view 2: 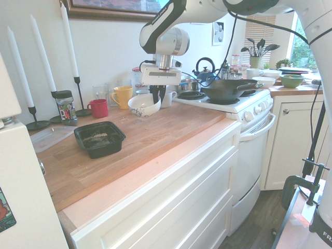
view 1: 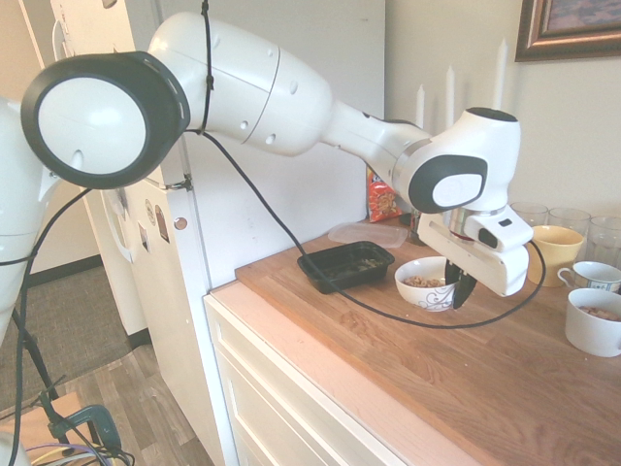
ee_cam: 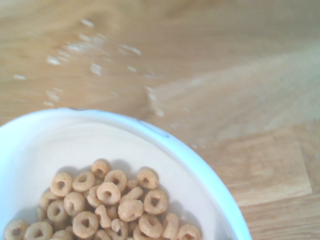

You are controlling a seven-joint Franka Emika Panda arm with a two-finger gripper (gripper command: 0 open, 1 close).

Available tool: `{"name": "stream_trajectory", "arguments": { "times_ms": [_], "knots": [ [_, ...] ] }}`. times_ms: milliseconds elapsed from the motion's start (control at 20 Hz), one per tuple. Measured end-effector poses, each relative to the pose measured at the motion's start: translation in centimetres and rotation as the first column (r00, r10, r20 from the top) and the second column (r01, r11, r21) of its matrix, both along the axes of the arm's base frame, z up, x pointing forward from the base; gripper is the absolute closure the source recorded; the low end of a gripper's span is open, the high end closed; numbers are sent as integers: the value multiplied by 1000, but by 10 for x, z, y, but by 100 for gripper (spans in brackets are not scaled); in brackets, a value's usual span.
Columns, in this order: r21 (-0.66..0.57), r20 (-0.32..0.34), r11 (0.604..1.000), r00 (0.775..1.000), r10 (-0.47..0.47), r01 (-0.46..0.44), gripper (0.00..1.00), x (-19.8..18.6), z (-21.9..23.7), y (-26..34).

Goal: Pour the cereal into the box

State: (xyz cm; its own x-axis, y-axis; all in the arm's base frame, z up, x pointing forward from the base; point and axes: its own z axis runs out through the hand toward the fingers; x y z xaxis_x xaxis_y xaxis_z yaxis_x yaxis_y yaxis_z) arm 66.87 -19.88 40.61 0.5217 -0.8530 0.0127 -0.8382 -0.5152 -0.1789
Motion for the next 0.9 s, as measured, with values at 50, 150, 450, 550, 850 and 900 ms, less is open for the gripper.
{"name": "stream_trajectory", "arguments": {
  "times_ms": [50, 150, 450, 550, 850, 900],
  "knots": [
    [-11, 3, 1000, 1000, 9, -9, 100, 0, 8, 7],
    [-37, 5, 999, 1000, 23, -23, 100, 4, 25, 24],
    [-178, -12, 982, 998, 64, -65, 100, 22, 59, 97],
    [-220, -27, 973, 997, 72, -76, 100, 25, 60, 123],
    [-396, -55, 911, 993, 102, -116, 100, 33, 43, 198],
    [-432, -55, 894, 993, 109, -122, 100, 34, 40, 211]
  ]
}}
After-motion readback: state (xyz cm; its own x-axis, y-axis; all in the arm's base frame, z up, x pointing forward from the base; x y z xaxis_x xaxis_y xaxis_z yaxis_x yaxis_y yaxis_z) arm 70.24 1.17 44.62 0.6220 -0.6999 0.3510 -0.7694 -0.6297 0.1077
